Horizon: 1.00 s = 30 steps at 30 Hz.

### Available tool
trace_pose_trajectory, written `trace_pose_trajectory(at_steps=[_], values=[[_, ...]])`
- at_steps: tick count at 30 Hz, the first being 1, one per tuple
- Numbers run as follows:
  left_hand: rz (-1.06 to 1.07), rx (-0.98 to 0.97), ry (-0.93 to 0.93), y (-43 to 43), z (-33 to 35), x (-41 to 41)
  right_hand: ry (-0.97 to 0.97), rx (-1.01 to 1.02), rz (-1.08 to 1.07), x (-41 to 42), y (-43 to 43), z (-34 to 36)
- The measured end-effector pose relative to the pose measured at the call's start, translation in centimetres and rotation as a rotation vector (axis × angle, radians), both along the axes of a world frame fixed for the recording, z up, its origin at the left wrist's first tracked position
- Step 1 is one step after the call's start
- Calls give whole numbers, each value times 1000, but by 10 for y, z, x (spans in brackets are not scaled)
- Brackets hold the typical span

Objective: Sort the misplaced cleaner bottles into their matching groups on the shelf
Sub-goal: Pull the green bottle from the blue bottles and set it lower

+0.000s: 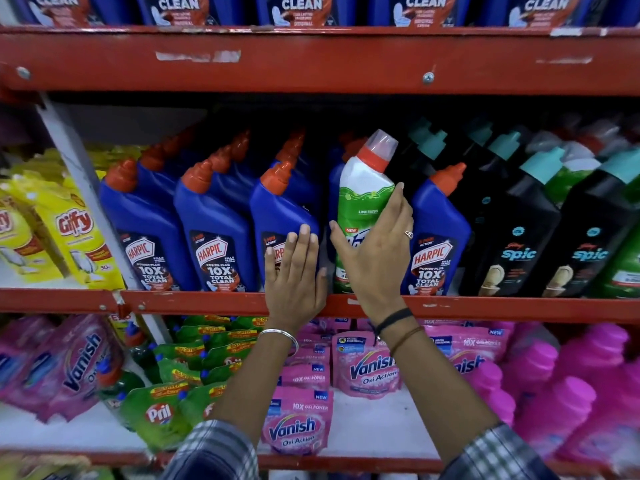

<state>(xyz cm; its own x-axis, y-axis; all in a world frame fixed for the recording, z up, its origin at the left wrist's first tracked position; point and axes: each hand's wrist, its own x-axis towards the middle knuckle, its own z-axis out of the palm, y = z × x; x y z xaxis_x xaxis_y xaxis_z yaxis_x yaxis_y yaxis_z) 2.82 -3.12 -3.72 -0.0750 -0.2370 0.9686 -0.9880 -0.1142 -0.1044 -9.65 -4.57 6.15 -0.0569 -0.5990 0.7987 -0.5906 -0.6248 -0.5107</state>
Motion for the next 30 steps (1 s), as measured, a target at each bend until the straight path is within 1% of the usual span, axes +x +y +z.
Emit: trace_pose_trajectory(at_steps=[3, 7, 9, 11, 14, 19, 23, 26, 30], values=[[-1, 2, 12, 1, 0, 0, -91, -6, 61, -9, 11, 2], [37, 18, 5, 1, 0, 1, -243, -111, 87, -30, 31, 13], [46, 23, 7, 2, 1, 0, -272, -145, 72, -45, 41, 22], [44, 31, 3, 3, 1, -1, -271, -134, 59, -59, 51, 23], [58, 43, -10, 4, 2, 0, -242, -75, 74, -78, 64, 5], [72, 67, -6, 3, 1, 1, -235, 74, 118, -105, 78, -55], [54, 59, 2, 4, 1, -1, -210, 252, 121, -116, 76, -106], [50, 51, 0, 3, -1, -1, -157, 401, 132, -119, 68, -142], [41, 38, -1, 3, -2, -1, -87, 528, 125, -118, 57, -182]])
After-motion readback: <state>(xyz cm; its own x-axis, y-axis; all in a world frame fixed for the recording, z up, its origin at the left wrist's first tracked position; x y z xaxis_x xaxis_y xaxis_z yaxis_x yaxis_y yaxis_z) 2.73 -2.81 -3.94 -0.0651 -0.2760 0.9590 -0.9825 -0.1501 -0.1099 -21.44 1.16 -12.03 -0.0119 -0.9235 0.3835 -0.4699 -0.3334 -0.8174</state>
